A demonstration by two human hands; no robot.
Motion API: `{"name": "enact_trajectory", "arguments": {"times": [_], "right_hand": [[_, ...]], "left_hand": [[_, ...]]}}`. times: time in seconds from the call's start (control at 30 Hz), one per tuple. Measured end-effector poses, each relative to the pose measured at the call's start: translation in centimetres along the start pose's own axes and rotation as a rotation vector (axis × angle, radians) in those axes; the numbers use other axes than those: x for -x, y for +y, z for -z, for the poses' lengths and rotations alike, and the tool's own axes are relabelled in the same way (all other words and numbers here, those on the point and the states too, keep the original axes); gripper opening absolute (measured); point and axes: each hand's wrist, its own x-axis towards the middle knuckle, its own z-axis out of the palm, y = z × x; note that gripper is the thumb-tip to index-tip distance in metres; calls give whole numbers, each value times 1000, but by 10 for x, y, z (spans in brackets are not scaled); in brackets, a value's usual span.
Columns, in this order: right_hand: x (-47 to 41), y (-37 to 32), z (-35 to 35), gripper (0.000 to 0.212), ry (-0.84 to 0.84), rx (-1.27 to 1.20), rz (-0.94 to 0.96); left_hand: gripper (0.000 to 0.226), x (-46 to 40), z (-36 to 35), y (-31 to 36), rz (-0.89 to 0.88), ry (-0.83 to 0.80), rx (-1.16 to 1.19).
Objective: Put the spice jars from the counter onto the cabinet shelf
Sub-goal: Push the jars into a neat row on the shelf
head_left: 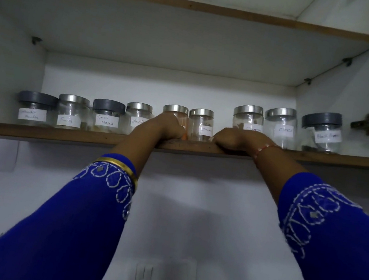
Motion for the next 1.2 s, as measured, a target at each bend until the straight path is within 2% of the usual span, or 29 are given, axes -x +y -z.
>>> {"name": "enact_trajectory", "arguments": {"times": [0.07, 0.17, 0.27, 0.37, 0.53, 0.67, 0.77, 0.97, 1.2], "right_hand": [[5, 5, -5, 32, 52, 61, -1], [28, 9, -9, 41, 132, 24, -8], [44, 22, -23, 34, 240, 82, 25], [56, 30, -28, 43, 259, 100, 33], [72, 45, -22, 50, 219, 146, 24], [80, 65, -20, 60, 216, 155, 45], [81, 72, -24, 64, 272, 117, 76], [80, 65, -31, 63, 289, 159, 58], [79, 62, -29, 66, 279, 173, 48]], "left_hand": [[20, 16, 0, 1, -72, 45, -18], [36, 42, -7, -1, -106, 124, -133], [46, 68, -19, -1, -158, 268, -345], [43, 85, -26, -5, -185, 353, -396], [37, 104, -30, -7, -184, 318, -408], [50, 113, -32, -1, -128, 278, -379], [56, 122, -32, 4, -88, 261, -452], [58, 128, -23, 16, -22, 169, -488], [59, 131, -28, 9, -66, 243, -407]]}}
